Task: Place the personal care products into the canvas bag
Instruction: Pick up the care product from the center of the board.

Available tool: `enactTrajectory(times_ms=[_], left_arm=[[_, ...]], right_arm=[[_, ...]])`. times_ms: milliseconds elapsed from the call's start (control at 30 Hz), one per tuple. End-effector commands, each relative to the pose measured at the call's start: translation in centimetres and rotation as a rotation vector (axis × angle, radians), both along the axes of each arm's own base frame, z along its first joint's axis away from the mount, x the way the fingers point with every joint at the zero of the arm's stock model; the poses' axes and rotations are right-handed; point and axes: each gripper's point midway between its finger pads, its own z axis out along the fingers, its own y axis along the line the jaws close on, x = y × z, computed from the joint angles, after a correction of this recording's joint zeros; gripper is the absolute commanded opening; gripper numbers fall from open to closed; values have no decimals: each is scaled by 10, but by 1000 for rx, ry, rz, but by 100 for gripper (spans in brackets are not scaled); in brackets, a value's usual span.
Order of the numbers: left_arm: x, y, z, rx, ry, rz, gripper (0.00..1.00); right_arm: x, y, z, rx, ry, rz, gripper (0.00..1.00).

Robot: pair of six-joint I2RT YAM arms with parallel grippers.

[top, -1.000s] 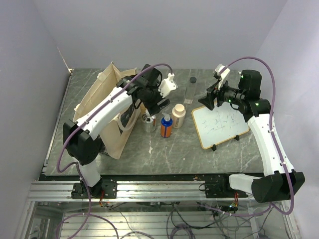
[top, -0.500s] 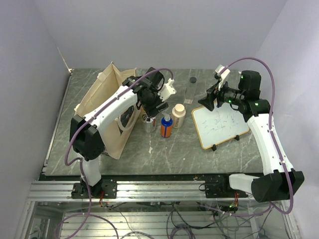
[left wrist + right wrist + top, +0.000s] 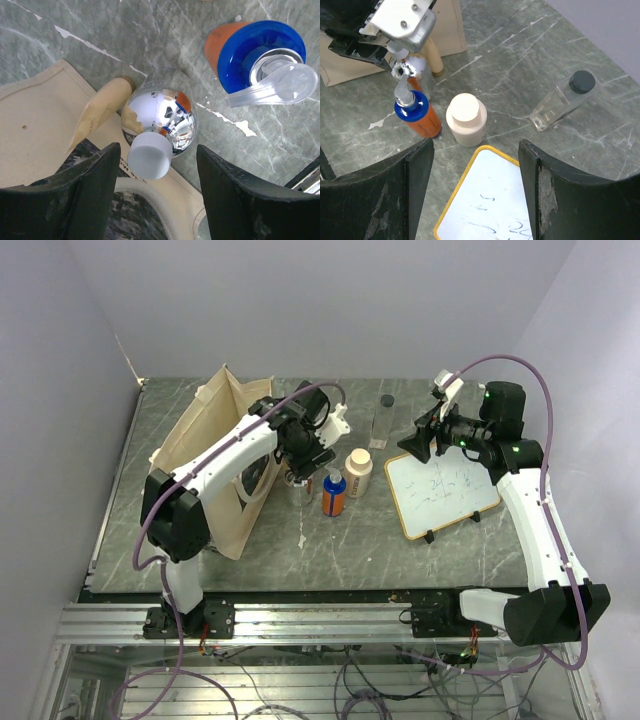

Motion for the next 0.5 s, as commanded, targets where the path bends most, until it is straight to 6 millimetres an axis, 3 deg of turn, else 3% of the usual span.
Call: enactTrajectory(times_ms=[0, 467], left_arm=[[-7, -1, -11, 4, 42, 12, 72], [-1, -3, -16, 14, 29, 9, 61]], right_arm=[[0, 0, -2, 15, 4, 5, 68], [-2, 0, -5, 24, 13, 11, 69]])
